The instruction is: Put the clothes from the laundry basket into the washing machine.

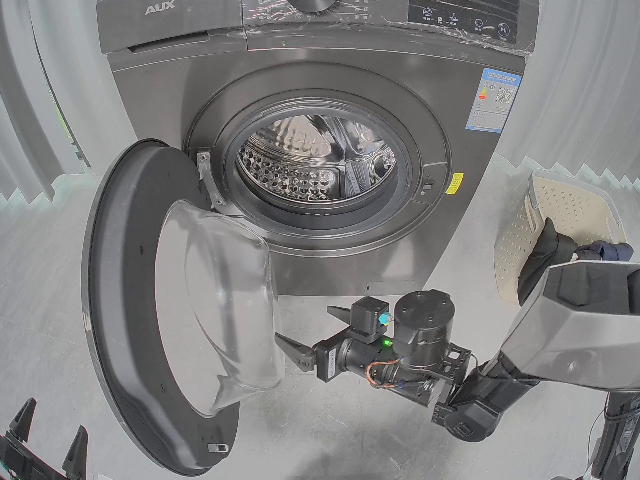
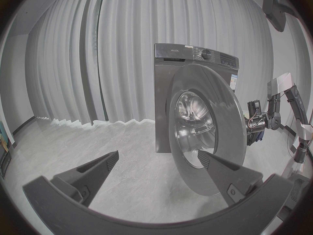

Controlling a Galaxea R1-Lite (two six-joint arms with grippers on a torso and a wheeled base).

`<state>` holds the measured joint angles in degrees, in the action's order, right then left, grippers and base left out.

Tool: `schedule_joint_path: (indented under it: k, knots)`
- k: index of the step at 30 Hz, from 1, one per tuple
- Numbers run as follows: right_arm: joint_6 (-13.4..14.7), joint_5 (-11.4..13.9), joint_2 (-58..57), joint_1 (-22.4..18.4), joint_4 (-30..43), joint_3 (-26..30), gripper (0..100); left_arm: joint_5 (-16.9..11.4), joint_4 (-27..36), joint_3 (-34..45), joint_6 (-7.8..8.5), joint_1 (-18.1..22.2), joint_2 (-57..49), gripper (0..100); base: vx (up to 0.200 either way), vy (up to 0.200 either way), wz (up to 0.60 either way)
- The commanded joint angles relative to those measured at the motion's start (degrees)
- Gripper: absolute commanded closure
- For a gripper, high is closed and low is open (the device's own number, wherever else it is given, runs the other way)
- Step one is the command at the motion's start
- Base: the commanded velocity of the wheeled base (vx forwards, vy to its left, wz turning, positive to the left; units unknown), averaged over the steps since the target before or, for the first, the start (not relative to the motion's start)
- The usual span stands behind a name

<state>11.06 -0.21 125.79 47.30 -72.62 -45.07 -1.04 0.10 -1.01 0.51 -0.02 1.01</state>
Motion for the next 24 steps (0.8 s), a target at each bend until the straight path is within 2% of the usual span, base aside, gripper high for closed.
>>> schedule_joint_path:
  k: [1,6,17,24]
  knots:
    - [0.0,-0.1,3.2,2.1,-0.1,-2.6,0,0.0,0.0,1.0,0.02,0.0,-0.7,0,0.000,0.000,0.00]
    - [0.1,0.0,3.3,3.1,-0.2,-3.7,0,0.0,0.0,1.0,-0.07,0.1,-0.7,0,0.000,0.000,0.00]
    - [-0.1,-0.1,3.7,1.8,0.1,-6.7,0,0.0,0.0,1.0,0.02,0.0,-0.7,0,0.000,0.000,0.00]
    - [-0.1,-0.4,6.8,1.0,3.3,-12.7,0,0.0,0.0,1.0,0.02,0.0,-0.7,0,-0.171,0.000,0.00]
